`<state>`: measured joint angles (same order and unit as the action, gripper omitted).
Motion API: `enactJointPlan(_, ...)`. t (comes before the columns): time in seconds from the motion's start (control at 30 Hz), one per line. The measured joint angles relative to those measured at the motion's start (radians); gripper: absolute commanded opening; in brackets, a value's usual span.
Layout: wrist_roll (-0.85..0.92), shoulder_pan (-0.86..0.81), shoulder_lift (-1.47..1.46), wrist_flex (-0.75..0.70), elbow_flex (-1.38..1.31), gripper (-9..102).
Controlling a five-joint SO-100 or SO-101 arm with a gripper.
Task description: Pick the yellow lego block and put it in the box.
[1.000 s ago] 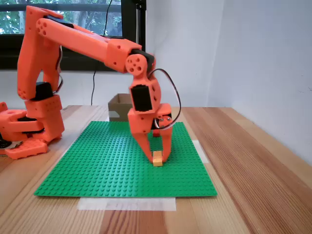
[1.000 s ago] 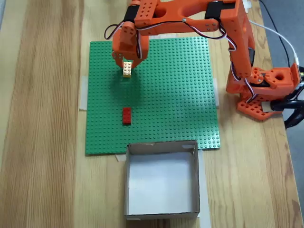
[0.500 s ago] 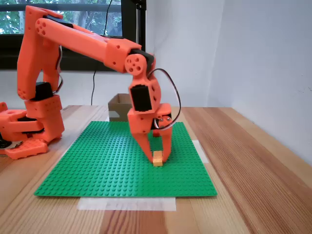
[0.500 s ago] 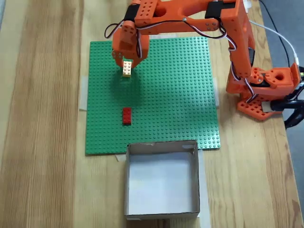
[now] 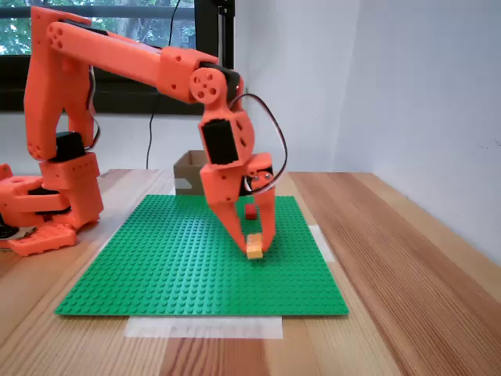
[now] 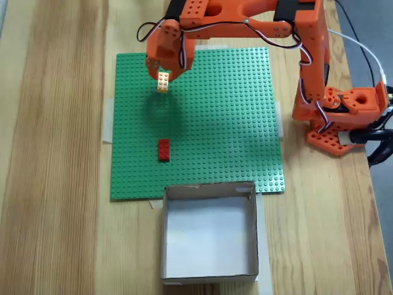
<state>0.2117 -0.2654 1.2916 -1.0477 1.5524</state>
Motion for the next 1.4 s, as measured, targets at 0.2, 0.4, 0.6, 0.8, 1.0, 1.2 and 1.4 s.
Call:
enactJointPlan(0.2, 0.008, 0.048, 0.067, -0.003, 0.032, 0)
enactJointPlan(0.4, 0.008, 0.106, 0.147, -0.021, 0.061, 0)
enactJointPlan(0.6, -0.009, 0.179, 0.213, -0.058, 0.071, 0)
enactJointPlan(0.8, -0.026, 0.267, 0.27, -0.094, 0.074, 0)
enactJointPlan(1.0, -0.037, 0.341, 0.302, -0.107, 0.074, 0)
enactJointPlan(1.2, -0.044, 0.411, 0.333, -0.11, 0.074, 0)
enactJointPlan(1.4, -0.055, 0.488, 0.345, -0.106, 0.075, 0)
